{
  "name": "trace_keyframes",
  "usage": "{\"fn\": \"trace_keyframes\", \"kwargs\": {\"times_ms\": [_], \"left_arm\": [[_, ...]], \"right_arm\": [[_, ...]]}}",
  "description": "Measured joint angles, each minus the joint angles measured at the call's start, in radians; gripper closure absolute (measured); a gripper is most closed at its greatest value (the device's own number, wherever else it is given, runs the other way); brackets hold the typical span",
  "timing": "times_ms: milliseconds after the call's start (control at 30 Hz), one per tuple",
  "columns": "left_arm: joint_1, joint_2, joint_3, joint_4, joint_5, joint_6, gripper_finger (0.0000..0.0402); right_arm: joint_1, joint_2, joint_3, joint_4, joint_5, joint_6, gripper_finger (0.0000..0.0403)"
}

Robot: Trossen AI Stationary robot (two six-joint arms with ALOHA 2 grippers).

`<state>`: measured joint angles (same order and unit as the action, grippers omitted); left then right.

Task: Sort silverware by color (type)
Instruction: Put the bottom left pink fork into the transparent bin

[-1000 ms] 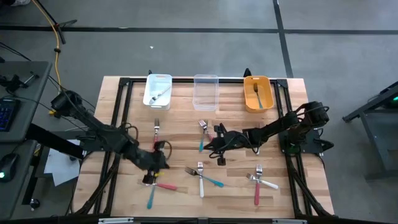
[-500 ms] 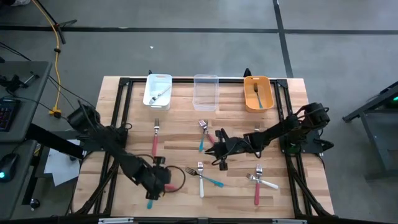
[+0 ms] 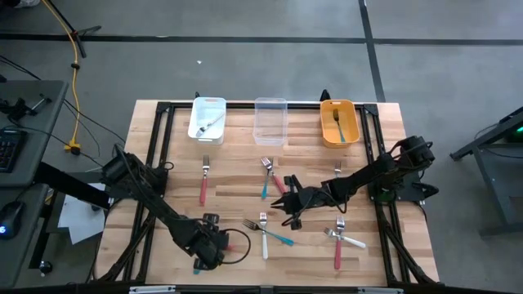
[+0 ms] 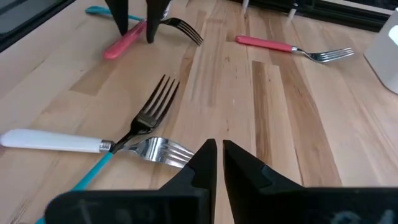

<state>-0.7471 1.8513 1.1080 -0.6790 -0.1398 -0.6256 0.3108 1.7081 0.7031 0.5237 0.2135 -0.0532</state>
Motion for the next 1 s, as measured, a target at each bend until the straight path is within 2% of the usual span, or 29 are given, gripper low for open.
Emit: {"fn": "trace_keyframes", "kwargs": {"times_ms": [167,367,700,867,1000], "left_arm": [[0.0,0.006,0.002,-0.014,0.001,-0.001,0.027],[0.0,0.0,0.0,-0.033,0.035,0.033,0.0356],[0.003,-0.032,-0.002,-0.079,0.016,0.058,0.0357],[0.01,-0.121,-0.001,-0.109,-0.075,0.037,0.0357],[0.03,-0.203,-0.001,-0.102,-0.211,0.037,0.0357]], "right_arm": [[0.0,0.0,0.0,0.003,0.02,0.0,0.0382],[0.0,0.0,0.0,0.004,0.021,0.0,0.0382],[0.0,0.0,0.0,0.002,0.021,0.0,0.0382],[0.009,0.0,0.0,-0.011,0.021,0.0,0.0382],[0.026,0.0,0.002,-0.013,0.036,-0.006,0.0382]]}}
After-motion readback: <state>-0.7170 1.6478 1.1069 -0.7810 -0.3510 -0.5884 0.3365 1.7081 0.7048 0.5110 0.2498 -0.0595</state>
